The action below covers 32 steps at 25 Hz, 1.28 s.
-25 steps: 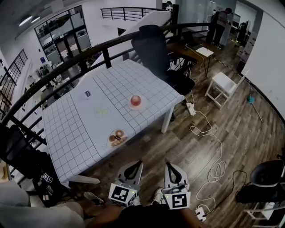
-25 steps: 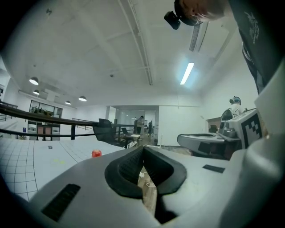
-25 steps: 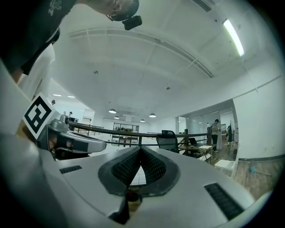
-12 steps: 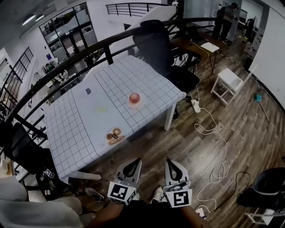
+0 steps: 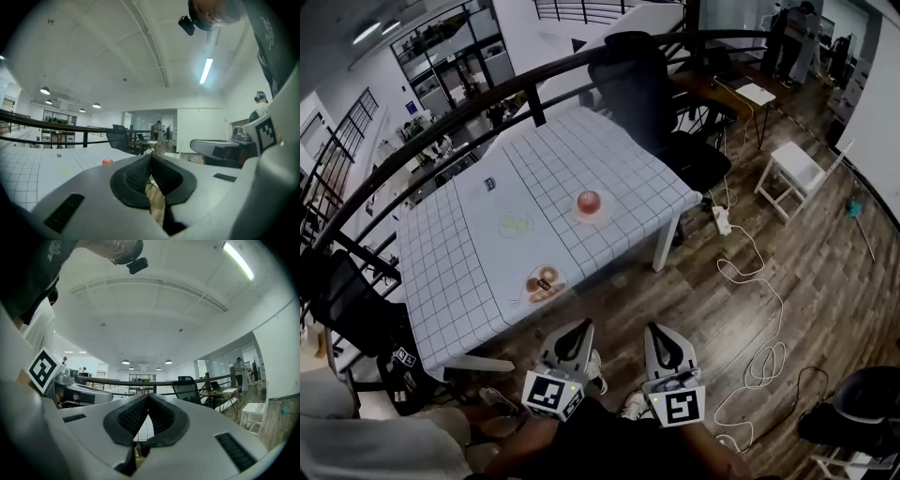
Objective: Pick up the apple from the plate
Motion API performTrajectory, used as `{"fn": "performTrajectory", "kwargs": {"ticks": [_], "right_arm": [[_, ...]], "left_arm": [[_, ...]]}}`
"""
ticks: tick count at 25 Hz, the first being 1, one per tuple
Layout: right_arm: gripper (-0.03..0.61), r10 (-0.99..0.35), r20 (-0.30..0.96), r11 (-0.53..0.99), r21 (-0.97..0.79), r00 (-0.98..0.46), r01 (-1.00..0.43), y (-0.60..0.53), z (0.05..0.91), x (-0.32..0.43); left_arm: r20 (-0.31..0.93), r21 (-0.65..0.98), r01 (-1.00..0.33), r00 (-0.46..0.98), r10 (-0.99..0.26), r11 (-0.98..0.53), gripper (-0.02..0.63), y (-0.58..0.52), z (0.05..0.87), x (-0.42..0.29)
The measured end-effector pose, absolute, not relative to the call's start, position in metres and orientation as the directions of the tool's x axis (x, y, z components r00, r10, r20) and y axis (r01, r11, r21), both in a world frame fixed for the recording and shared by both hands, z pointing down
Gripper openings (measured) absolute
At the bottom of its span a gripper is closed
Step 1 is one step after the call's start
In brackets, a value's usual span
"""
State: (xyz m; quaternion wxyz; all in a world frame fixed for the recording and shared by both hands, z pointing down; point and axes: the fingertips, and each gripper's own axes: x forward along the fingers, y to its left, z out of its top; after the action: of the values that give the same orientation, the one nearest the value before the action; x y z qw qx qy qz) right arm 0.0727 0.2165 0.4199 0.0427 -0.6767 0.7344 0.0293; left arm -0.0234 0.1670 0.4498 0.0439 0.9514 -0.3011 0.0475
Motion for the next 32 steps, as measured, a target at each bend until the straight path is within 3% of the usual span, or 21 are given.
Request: {"fn": "performTrajectory", "kwargs": {"ticks": [6,32], "right_arm": [[0.023,-0.992,-0.086,0.09,0.063,-0.095,-0.994,0.168,0.43,0.063],[0.023,-0.992,-0.023,0.119,0.068,-0.121,-0.991,-0.042,0.446,0.014]], "left_arm": [[0.068,0.063,-0.558,0.83,-0.554,-0.828,0.021,0.126,0.453,-0.025],[0.061,0.125,-0.523,0.852,-0.52,-0.843,0.021,-0.074,0.47,-0.062]]}}
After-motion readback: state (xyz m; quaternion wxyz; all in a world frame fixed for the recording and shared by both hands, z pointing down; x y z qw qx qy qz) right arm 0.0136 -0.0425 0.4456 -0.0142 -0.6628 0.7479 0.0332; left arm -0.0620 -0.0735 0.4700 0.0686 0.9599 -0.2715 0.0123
